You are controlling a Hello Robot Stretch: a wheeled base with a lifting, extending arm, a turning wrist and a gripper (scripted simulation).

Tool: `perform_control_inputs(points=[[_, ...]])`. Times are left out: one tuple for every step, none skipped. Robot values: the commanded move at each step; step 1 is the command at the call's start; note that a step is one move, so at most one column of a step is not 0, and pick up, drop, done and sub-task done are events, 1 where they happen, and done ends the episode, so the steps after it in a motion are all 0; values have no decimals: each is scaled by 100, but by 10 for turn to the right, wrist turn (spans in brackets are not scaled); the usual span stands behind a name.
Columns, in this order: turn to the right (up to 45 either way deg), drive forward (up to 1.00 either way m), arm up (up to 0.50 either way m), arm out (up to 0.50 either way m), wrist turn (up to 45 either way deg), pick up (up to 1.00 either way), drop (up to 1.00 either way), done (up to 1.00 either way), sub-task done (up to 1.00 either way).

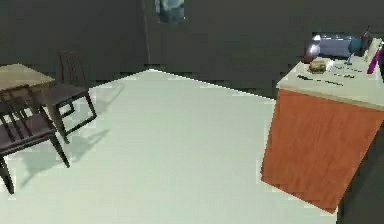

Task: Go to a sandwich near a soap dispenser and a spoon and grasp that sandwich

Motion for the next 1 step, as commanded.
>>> perform_control_inputs(points=[[0,100,0,0,0,0,0,0,0]])
